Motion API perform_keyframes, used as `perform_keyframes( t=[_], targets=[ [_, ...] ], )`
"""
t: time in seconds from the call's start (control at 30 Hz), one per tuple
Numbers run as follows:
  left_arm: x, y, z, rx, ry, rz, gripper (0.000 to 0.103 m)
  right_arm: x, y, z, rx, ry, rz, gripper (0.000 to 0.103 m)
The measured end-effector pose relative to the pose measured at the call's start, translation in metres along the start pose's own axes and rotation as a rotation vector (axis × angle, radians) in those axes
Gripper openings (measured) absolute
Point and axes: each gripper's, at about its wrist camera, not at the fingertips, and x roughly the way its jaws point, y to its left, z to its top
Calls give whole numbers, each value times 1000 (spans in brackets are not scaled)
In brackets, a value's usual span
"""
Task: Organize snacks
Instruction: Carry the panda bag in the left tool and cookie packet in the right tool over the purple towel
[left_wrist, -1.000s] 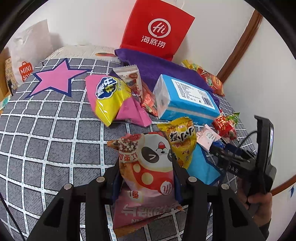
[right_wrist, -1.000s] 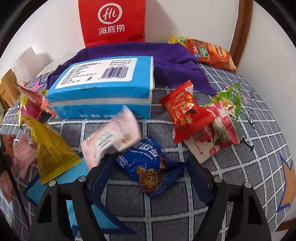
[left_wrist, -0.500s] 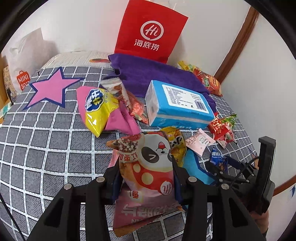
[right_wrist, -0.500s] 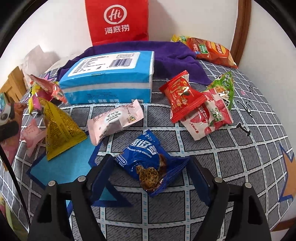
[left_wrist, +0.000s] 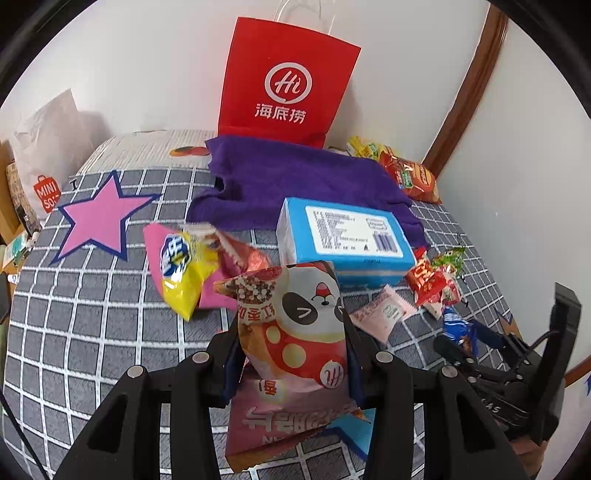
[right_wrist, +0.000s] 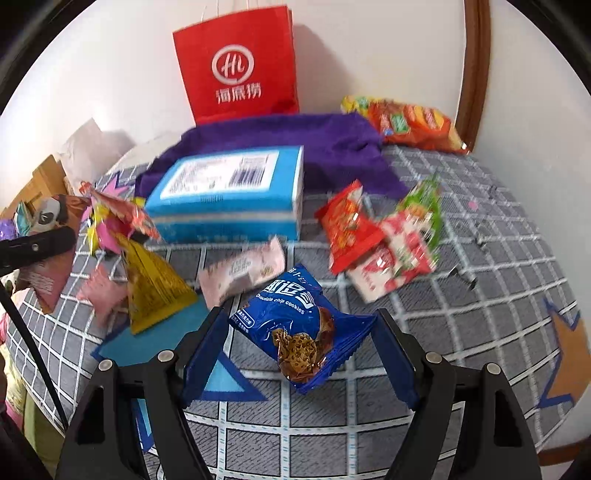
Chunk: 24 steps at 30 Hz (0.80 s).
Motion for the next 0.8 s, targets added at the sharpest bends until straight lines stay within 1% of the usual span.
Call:
perform_keyframes(
  t=[0.2,0.33,0.5,0.8],
  targets=[
    [-7,-5,22,12,-26,8,43,-17,-10,30,18,-59,-6,78],
    [-10,-7,41,17,-52,8,43,-24,-15,54,33,-96,-5,78],
    [-12,-9,65,29,-75,18,43,-29,-18,81,27,-128,-23,78],
    [-6,-7,106,29,-101,33,43,-27,-24,133,23,-175,-39,78]
  ],
)
